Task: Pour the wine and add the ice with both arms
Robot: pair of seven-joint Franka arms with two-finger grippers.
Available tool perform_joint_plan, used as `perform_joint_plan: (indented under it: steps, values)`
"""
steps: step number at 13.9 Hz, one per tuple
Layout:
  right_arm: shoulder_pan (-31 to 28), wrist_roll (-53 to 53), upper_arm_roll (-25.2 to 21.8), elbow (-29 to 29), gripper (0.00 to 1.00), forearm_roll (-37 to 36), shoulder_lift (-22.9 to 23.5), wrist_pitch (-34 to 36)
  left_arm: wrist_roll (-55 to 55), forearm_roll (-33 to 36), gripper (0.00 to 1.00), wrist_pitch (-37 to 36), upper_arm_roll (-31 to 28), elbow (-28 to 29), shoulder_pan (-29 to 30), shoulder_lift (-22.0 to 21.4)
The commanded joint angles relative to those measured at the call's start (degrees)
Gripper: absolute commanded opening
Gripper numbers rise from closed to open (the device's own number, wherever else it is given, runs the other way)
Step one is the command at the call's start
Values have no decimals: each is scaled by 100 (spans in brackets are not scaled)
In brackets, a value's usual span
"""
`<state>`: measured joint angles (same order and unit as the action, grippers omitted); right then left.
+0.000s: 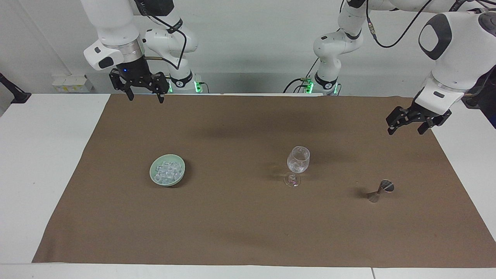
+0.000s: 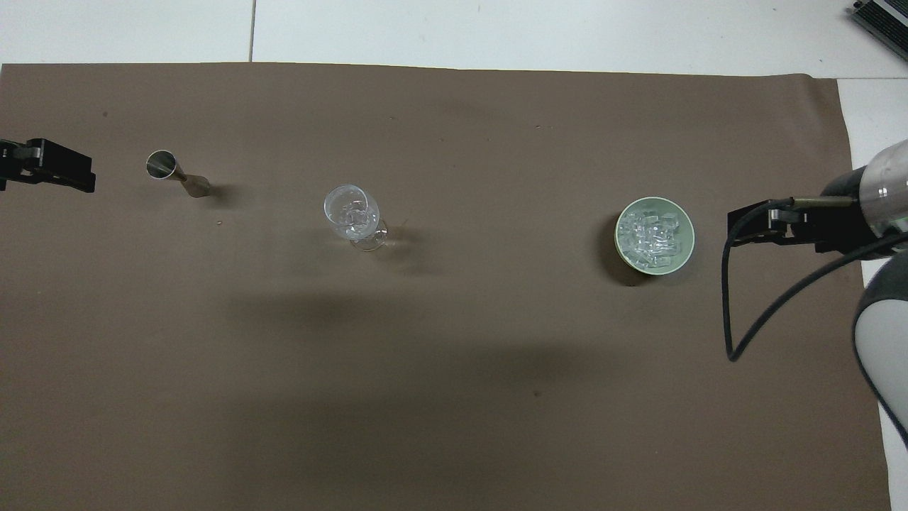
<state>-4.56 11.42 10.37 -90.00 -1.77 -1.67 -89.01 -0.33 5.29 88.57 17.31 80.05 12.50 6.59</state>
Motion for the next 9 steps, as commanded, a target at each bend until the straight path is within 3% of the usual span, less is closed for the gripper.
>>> perform_joint_plan:
  steps: [1, 5, 9]
  values:
    - [-169, -192, -52, -114, 100, 141, -53, -152, 16, -37, 100, -164, -622, 327, -580, -404]
    - [525, -201, -851, 35, 100, 115, -79, 5, -2, -46, 100, -401, -1596, 336, -1581, -466]
    - [544, -192, -844, 53, 100, 124, -79, 94, 16, -90, 100, -428, -1810, 433, -1759, -624]
